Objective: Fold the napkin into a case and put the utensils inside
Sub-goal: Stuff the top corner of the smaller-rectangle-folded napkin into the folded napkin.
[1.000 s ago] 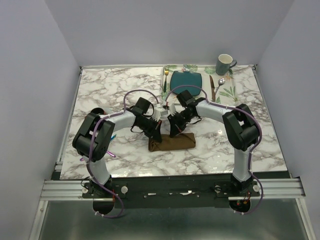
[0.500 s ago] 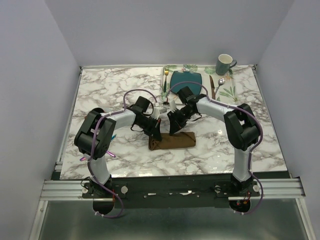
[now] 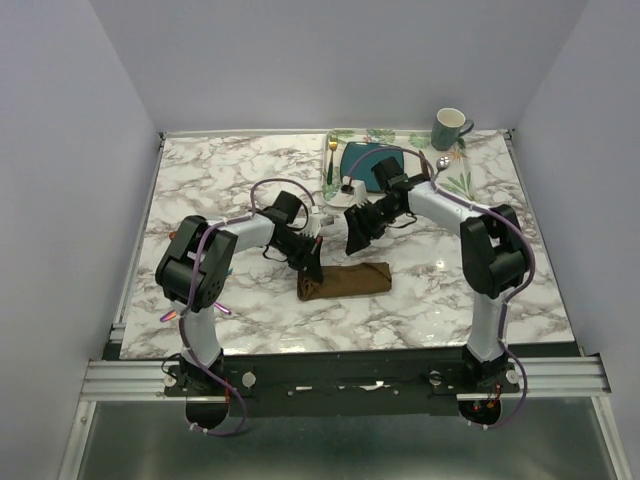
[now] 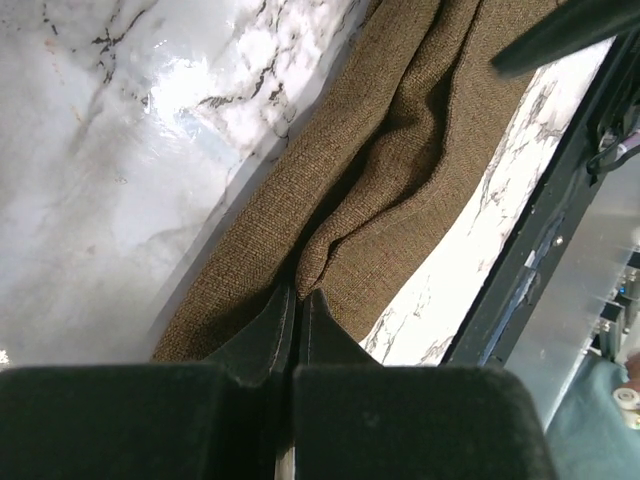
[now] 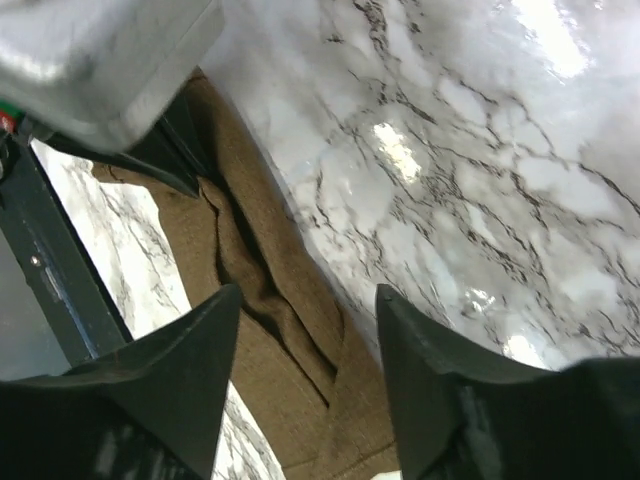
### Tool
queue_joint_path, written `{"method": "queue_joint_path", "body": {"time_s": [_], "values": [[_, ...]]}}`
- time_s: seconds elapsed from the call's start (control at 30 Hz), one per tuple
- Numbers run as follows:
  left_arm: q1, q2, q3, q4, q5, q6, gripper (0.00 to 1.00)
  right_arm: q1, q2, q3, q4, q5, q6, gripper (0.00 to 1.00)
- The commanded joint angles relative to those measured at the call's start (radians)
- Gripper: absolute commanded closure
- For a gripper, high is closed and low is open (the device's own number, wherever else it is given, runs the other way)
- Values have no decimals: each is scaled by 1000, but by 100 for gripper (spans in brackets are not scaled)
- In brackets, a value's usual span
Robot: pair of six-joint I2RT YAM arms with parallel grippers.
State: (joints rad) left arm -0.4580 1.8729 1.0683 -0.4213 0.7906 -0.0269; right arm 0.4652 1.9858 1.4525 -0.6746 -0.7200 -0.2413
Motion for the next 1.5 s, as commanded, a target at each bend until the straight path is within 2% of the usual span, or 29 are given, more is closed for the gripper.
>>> {"method": "queue_joint_path", "body": {"time_s": [0.0, 0.2, 0.3, 0.67, 1.07, 1.17, 1.2, 1.3, 1.47], "values": [[18, 61, 41, -63, 7, 21, 100, -10, -94, -61, -16, -32, -153, 26], [42, 126, 96, -108, 50, 13, 100, -8, -104, -92, -14, -59, -248, 9], [48, 155, 119, -143, 65, 21, 100, 4, -105, -110, -3, -55, -285, 5], [64, 207, 162, -195, 78, 47, 100, 93, -85, -132, -11, 48, -398, 4], [85, 203, 180, -223, 68, 81, 100, 121, 19, -61, -66, 189, -385, 34], [85, 197, 180, -228, 68, 96, 100, 122, 33, -53, -72, 209, -380, 49], [88, 193, 180, -229, 71, 99, 99, 122, 31, -53, -72, 211, -380, 57], [91, 177, 174, -228, 79, 110, 92, 124, 33, -52, -72, 209, -375, 69], [165, 79, 118, -131, 156, 64, 69, 131, 33, -53, -72, 209, -377, 72]]}}
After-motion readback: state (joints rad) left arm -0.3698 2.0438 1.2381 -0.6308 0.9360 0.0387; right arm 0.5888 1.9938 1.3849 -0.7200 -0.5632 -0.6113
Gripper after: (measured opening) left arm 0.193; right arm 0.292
